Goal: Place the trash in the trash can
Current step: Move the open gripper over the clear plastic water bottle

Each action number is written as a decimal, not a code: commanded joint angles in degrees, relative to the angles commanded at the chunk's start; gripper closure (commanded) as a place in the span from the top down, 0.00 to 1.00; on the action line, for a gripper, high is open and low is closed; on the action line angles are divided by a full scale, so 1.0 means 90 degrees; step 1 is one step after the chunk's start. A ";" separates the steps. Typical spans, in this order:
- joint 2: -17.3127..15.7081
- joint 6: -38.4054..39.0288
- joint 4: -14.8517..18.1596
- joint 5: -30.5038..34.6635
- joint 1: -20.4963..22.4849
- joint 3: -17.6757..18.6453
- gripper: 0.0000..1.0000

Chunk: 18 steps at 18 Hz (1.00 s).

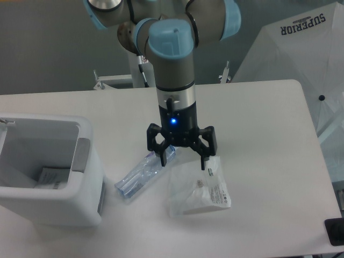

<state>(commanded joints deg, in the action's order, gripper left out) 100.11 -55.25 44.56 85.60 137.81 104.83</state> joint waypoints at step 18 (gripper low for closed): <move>0.0380 -0.0562 0.0616 -0.0974 0.0059 0.0375 1.00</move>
<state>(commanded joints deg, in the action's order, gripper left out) 103.53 -60.31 50.10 76.84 138.34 108.20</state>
